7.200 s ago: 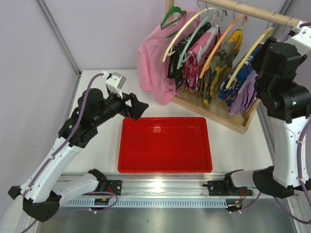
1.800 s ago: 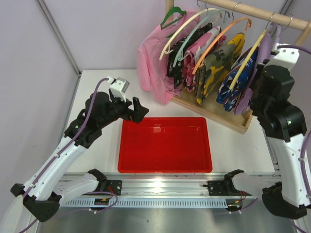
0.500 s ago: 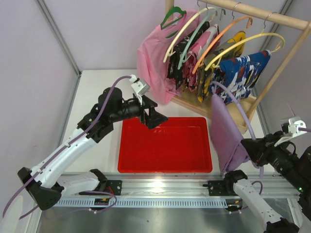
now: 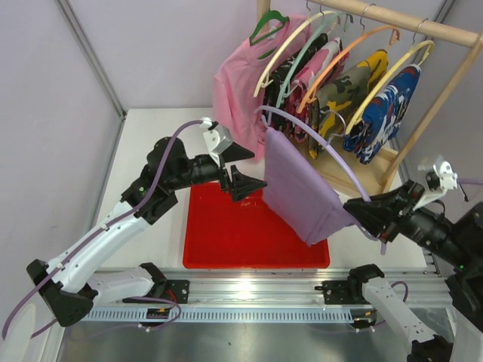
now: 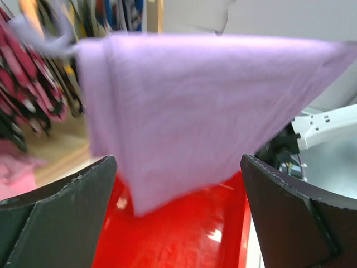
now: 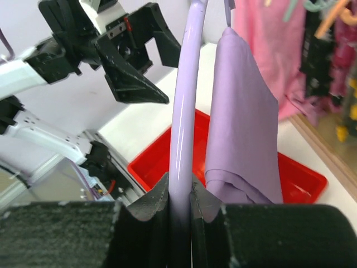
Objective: Remove the trousers from the hanger
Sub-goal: Pass the hanger from the right arm to the left
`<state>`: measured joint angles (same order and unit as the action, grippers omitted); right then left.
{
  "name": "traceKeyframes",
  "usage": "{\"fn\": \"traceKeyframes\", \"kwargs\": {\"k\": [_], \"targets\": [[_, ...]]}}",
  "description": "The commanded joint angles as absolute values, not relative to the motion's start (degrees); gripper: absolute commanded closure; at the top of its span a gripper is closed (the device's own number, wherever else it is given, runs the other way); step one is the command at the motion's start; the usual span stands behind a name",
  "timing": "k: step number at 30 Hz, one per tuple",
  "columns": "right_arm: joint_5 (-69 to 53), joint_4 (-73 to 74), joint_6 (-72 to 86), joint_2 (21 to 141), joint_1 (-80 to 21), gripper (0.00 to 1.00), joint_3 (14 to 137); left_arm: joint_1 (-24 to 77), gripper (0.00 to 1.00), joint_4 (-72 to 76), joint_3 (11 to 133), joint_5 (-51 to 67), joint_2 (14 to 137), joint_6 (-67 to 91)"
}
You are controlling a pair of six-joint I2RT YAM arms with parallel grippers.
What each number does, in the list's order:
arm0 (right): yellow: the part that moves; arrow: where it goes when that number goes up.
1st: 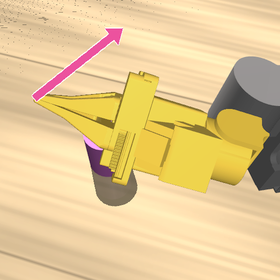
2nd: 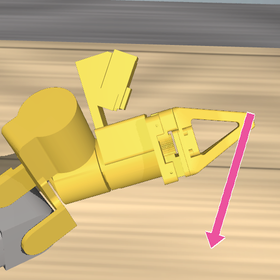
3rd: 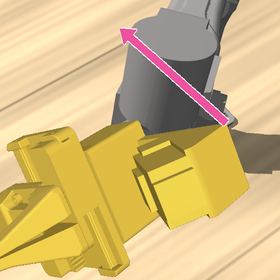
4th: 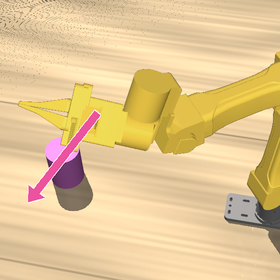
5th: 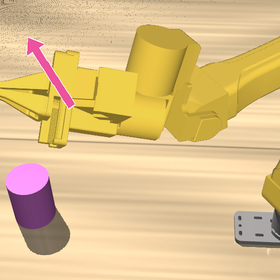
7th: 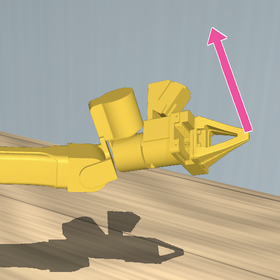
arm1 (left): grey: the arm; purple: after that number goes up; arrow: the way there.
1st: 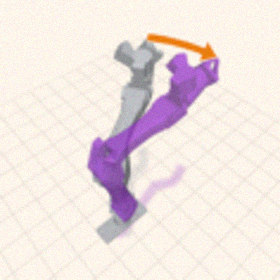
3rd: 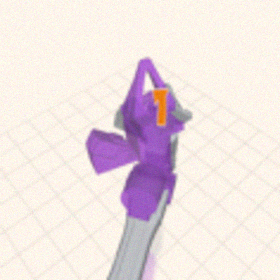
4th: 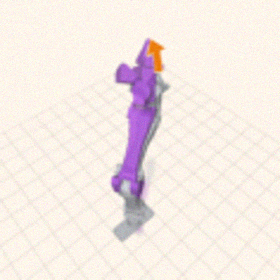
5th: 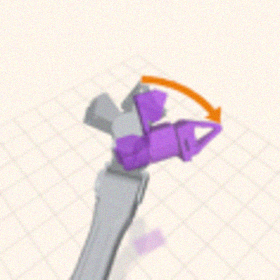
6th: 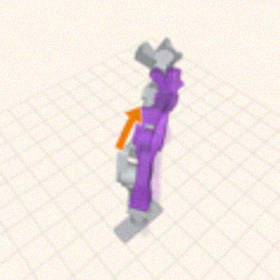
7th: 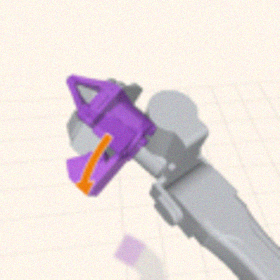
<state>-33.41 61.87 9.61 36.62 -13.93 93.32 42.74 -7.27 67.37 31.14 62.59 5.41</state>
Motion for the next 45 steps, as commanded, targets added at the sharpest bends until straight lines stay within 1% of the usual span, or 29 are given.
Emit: {"fn": "traceKeyframes", "kwargs": {"k": [1, 4, 5, 6, 9, 14, 15, 18, 20, 21, 22, 23, 25, 26, 29, 31, 38, 42, 45], "targets": [[-41.2, 38.9, 13.2, 39.9, -13.8, 1.0, 92.2, 42.9, 0.01, -0.6, 68.0, 26.6, 60.7, 1.4], [-40.4, 36.0, 14.9, 41.8, -13.7, 1.0, 92.1, 42.6, 0.0, -6.3, 76.0, 20.0, 65.2, 3.3], [-39.6, 34.6, 15.3, 43.0, -13.7, 1.0, 92.1, 42.6, 0.01, -7.3, 76.9, 16.6, 66.2, 4.0], [-37.7, 33.8, 15.9, 43.5, -13.7, 1.0, 91.8, 42.6, 0.0, -7.9, 77.7, 15.7, 67.1, 4.8], [-34.9, 30.3, 17.0, 45.3, -13.7, 1.0, 89.7, 42.6, 0.0, -6.9, 77.1, 14.7, 65.9, 4.7], [-32.3, 22.5, 24.2, 48.2, -13.9, 1.0, 85.2, 43.3, 0.0, -5.4, 73.9, 15.6, 61.8, 6.6], [-32.4, 21.4, 24.8, 49.0, -14.0, 1.0, 84.7, 44.6, 0.0, -5.7, 73.5, 14.7, 61.3, 6.9], [-34.4, 18.0, 26.5, 51.1, -14.8, 1.0, 85.1, 49.6, 0.0, -7.6, 72.6, 5.1, 60.1, 6.1], [-36.1, 17.2, 26.4, 52.2, -15.8, 1.0, 85.9, 53.1, 0.01, -8.1, 72.0, 0.6, 60.1, 4.5], [-36.1, 16.9, 26.4, 52.6, -16.2, 1.0, 86.3, 56.9, 0.0, -8.1, 72.0, -2.3, 60.4, 4.0], [-35.9, 16.3, 26.4, 52.8, -16.7, 1.0, 86.3, 58.7, 0.01, -8.1, 71.8, -7.5, 60.7, 3.5], [-34.6, 16.2, 26.5, 52.8, -17.5, 1.0, 86.3, 62.5, 0.0, -7.7, 72.1, -10.4, 61.5, 3.0], [-32.4, 16.7, 26.5, 52.6, -18.3, 1.0, 86.1, 66.0, 0.01, -6.9, 72.3, -16.7, 62.7, 2.8], [-29.0, 17.2, 27.3, 52.4, -18.9, 1.0, 86.1, 67.5, 0.01, -6.2, 72.2, -22.2, 63.8, 2.8], [-24.0, 19.5, 28.6, 51.2, -19.2, 1.0, 86.2, 72.8, 0.0, -4.3, 72.9, -30.7, 66.2, 3.2], [-21.9, 20.5, 28.3, 49.8, -19.3, 1.0, 86.3, 74.0, 0.01, -5.0, 75.2, -33.3, 69.1, 4.6], [-18.3, 25.3, 26.6, 46.3, -19.4, 1.0, 86.3, 78.2, 0.01, -6.3, 81.6, -34.4, 76.5, 5.5], [-15.5, 28.3, 28.9, 44.0, -19.4, 1.0, 84.7, 82.0, 0.01, -6.2, 83.5, -38.7, 79.7, 5.9], [-12.5, 30.7, 30.1, 42.0, -19.4, 1.0, 84.3, 84.1, 0.0, -6.1, 84.5, -44.0, 82.9, 7.3]]}}
